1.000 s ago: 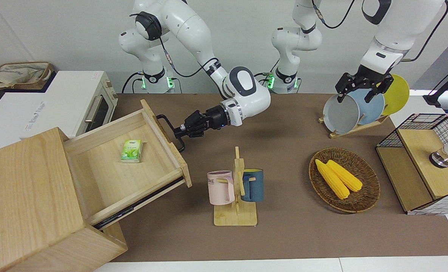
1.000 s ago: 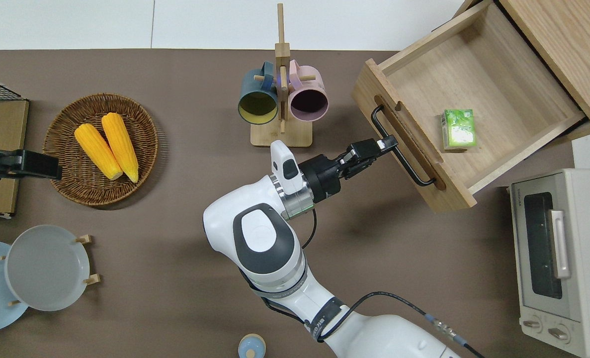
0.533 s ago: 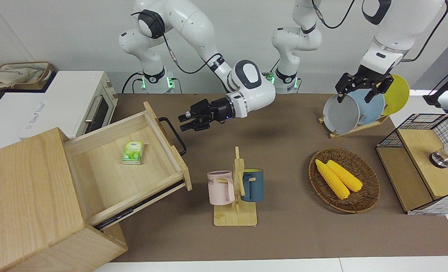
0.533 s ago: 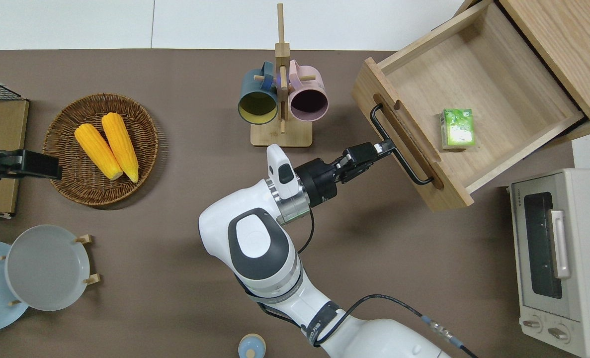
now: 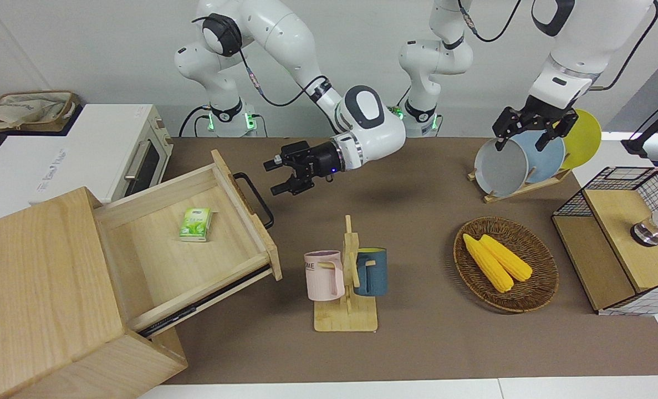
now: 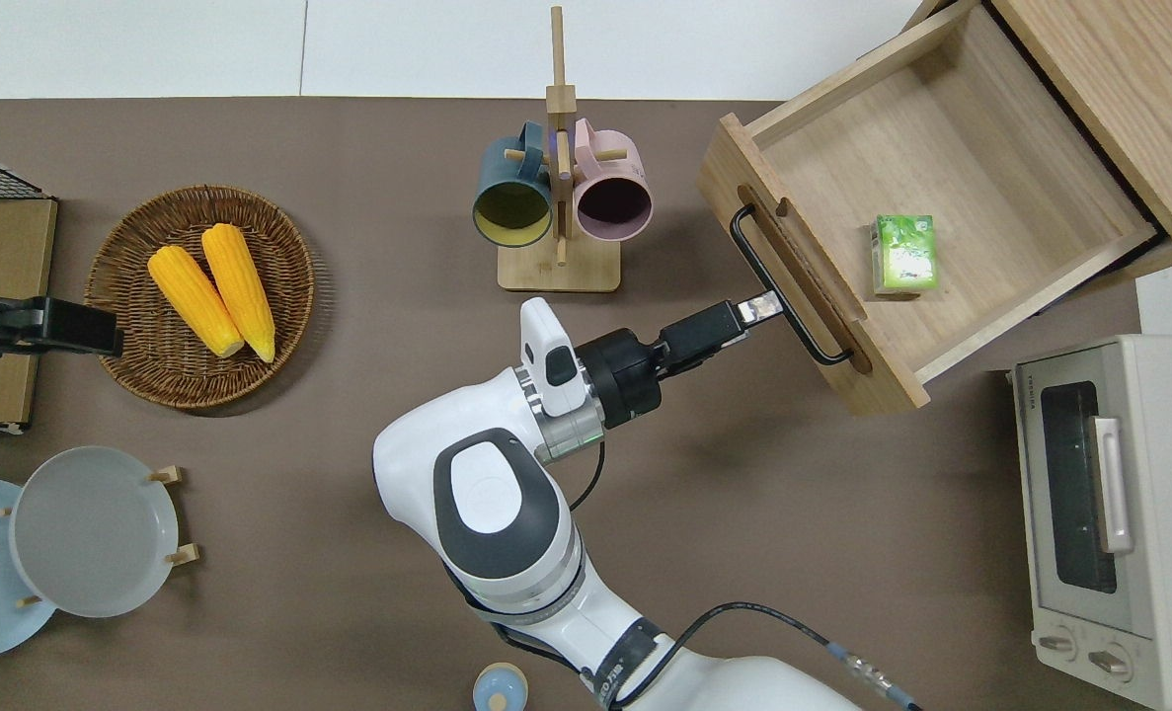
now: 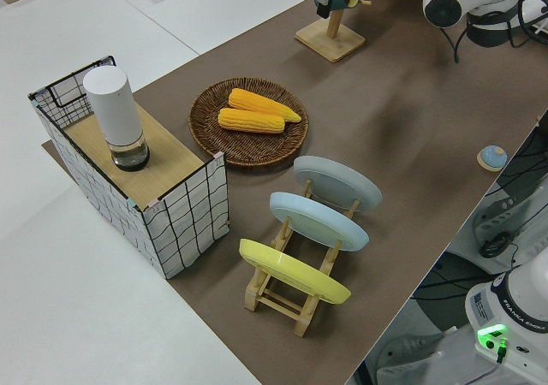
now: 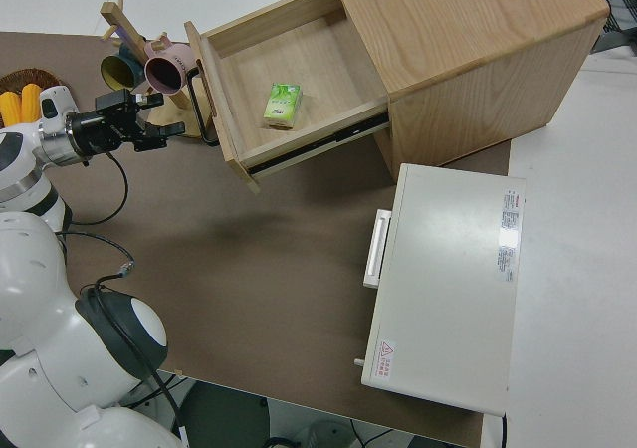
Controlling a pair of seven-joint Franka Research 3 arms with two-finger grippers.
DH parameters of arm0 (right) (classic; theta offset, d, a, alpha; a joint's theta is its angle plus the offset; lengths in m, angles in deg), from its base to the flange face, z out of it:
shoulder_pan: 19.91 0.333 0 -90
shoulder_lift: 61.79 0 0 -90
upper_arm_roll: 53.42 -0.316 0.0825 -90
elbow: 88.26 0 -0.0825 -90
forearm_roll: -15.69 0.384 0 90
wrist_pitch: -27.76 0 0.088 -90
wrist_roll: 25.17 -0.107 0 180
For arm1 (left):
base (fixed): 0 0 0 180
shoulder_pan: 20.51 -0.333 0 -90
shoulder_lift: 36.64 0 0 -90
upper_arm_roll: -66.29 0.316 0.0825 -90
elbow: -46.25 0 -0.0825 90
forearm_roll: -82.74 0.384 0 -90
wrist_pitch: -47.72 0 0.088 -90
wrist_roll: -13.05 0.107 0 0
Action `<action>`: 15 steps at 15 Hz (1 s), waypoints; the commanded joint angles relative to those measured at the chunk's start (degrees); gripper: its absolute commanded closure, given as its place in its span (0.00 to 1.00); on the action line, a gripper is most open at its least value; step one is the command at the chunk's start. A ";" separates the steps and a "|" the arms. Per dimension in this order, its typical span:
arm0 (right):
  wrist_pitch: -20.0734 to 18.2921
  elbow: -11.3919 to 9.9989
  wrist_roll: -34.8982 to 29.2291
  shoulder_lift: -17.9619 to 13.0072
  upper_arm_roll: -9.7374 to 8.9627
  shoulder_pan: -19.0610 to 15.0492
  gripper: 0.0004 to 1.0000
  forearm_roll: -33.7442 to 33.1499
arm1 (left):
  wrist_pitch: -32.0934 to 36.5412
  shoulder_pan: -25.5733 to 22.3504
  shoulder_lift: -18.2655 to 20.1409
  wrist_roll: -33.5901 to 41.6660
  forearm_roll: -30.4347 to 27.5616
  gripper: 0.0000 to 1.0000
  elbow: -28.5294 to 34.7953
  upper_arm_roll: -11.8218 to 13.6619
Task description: Slide drawer open with right arm
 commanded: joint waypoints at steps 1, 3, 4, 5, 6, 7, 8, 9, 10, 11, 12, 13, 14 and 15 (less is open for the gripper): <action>0.45 5.15 -1.67 -0.50 -0.71 -0.17 0.02 7.53 | -0.02 0.99 -0.76 0.43 0.72 0.00 -1.17 0.95; 2.38 7.70 -1.67 -1.11 -0.71 -0.79 0.02 12.62 | -0.02 0.99 -0.76 0.43 0.72 0.00 -1.17 0.95; 3.18 8.50 -1.67 -1.37 -0.71 -1.05 0.02 14.31 | -0.02 0.99 -0.76 0.43 0.72 0.00 -1.17 0.95; 3.71 9.90 -1.67 -1.99 -0.45 -1.31 0.02 16.85 | -0.02 0.99 -0.76 0.43 0.72 0.00 -1.17 0.95; 4.50 10.43 -1.67 -2.51 -0.45 -2.01 0.02 18.79 | -0.02 0.99 -0.76 0.43 0.72 0.00 -1.17 0.95; 6.16 10.53 -1.67 -4.09 -0.36 -3.41 0.02 22.37 | -0.02 0.99 -0.76 0.43 0.72 0.00 -1.17 0.95; 7.91 10.53 -1.58 -5.76 -0.27 -4.91 0.02 26.06 | -0.02 0.99 -0.76 0.43 0.72 0.00 -1.17 0.95; 9.06 10.53 -1.49 -7.16 -0.27 -6.05 0.02 28.89 | -0.02 0.99 -0.76 0.43 0.72 0.00 -1.17 0.95; 10.90 10.53 -1.49 -9.09 -0.19 -7.98 0.02 33.44 | -0.02 0.99 -0.76 0.43 0.72 0.00 -1.17 0.95; 11.88 10.53 -1.23 -10.50 -0.10 -9.30 0.02 36.62 | -0.02 0.99 -0.76 0.43 0.72 0.00 -1.17 0.95; 13.02 10.53 -1.05 -11.65 -0.10 -10.62 0.02 39.61 | -0.02 0.99 -0.76 0.43 0.72 0.00 -1.17 0.95; 13.90 10.53 -0.96 -12.88 -0.01 -12.03 0.02 42.59 | -0.02 0.99 -0.76 0.43 0.72 0.00 -1.17 0.95; 14.52 10.53 -0.96 -13.94 -0.01 -13.34 0.02 45.41 | -0.02 0.99 -0.76 0.43 0.72 0.00 -1.17 0.95; 15.31 10.44 -0.88 -14.99 0.16 -14.58 0.02 47.87 | -0.02 0.99 -0.76 0.43 0.72 0.00 -1.17 0.95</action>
